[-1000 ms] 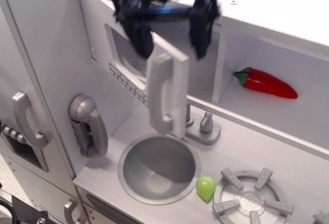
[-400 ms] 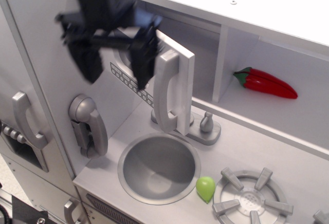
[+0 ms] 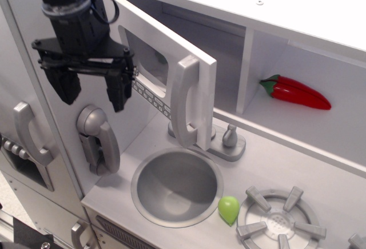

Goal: Close microwave

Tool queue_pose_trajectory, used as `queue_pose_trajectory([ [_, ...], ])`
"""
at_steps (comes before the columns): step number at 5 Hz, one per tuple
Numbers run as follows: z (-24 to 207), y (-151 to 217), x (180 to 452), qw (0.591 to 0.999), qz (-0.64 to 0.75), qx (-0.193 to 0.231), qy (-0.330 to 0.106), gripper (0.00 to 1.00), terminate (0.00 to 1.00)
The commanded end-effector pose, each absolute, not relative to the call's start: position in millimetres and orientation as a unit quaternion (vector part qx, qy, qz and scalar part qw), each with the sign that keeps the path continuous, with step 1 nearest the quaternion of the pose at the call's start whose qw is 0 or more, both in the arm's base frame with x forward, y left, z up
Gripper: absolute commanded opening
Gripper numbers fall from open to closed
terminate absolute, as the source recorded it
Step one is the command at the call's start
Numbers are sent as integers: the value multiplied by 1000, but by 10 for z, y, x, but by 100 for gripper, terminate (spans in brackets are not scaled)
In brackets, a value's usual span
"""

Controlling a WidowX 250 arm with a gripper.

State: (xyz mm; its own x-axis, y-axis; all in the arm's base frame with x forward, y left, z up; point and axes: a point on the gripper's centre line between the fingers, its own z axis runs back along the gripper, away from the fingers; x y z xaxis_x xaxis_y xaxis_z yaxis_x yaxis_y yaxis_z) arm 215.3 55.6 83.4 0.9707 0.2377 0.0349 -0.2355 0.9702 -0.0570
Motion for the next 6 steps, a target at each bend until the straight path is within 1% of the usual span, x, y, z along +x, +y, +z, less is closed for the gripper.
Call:
queue_pose_trajectory([
  [1, 725, 521, 2621, 987, 151, 10, -56, 100, 0],
  [2, 682, 488, 2795, 985, 158, 18, -71, 100, 0],
  [3, 695, 468, 2895, 981, 162, 20, -100, 100, 0],
  [4, 733, 454, 3022, 973, 177, 16, -148, 100, 0],
  [5, 763, 428, 3118, 970, 173, 13, -168, 100, 0],
  [6, 756, 415, 3196, 968, 180, 16, -176, 100, 0],
])
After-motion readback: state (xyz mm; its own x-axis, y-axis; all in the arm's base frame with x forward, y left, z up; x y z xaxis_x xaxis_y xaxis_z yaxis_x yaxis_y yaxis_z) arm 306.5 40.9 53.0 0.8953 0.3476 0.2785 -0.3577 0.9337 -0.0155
